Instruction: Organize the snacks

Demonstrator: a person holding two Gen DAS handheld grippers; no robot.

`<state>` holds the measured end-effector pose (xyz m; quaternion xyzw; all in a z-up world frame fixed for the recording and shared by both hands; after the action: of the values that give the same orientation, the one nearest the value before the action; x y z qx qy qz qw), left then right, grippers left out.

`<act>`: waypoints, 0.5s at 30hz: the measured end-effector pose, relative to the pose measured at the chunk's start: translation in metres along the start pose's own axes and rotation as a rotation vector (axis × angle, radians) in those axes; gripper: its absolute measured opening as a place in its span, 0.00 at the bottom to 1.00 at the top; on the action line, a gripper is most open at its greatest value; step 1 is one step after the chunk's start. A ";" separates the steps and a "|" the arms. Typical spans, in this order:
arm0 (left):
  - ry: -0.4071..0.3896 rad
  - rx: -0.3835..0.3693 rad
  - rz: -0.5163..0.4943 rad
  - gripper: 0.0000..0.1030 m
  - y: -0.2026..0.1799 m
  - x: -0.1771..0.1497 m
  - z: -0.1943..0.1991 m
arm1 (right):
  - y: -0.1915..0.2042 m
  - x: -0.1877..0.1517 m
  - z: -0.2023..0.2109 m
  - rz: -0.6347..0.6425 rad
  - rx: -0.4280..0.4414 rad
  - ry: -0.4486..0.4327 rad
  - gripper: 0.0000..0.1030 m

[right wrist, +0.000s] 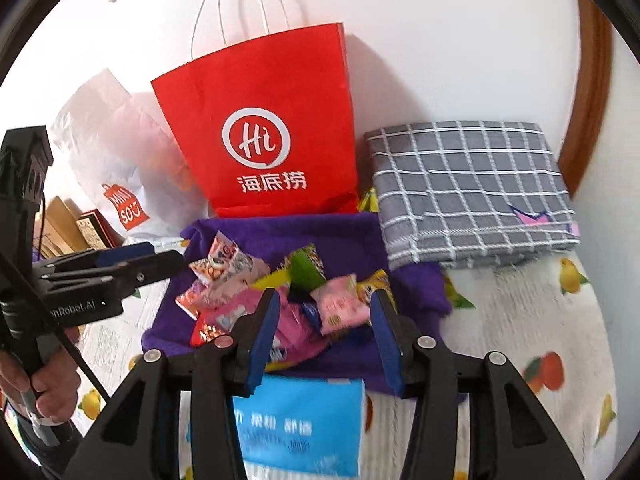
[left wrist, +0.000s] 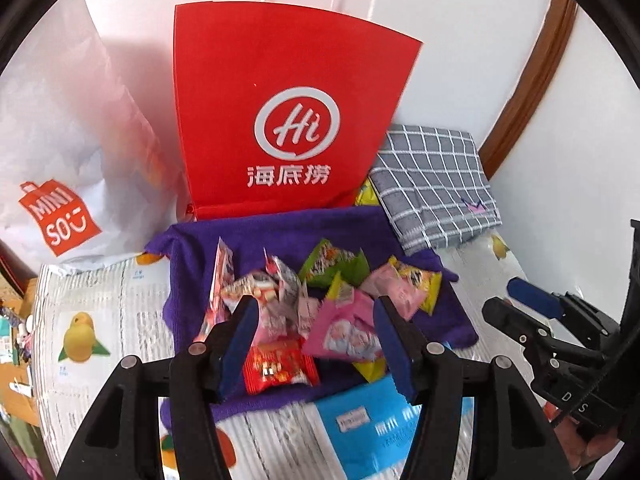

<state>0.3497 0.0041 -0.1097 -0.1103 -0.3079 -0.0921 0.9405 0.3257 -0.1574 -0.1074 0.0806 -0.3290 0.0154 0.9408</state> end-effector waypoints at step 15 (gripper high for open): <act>-0.062 0.090 0.014 0.69 -0.029 -0.059 0.098 | -0.004 -0.051 0.097 -0.027 -0.061 -0.028 0.63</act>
<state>0.2407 0.0088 -0.0638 -0.0730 -0.3399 -0.0680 0.9352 0.2267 -0.1757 -0.0652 0.0563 -0.3413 -0.0082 0.9382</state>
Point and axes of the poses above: each gripper's, at about its wrist camera, not at the fingertips, and z roughly against the way its jaws point, y to its left, x to its top, the point moved 6 cm from there along -z, roughly the way its jaws point, and after that the axes turned 5 degrees about -z, right-handed, at the moved point
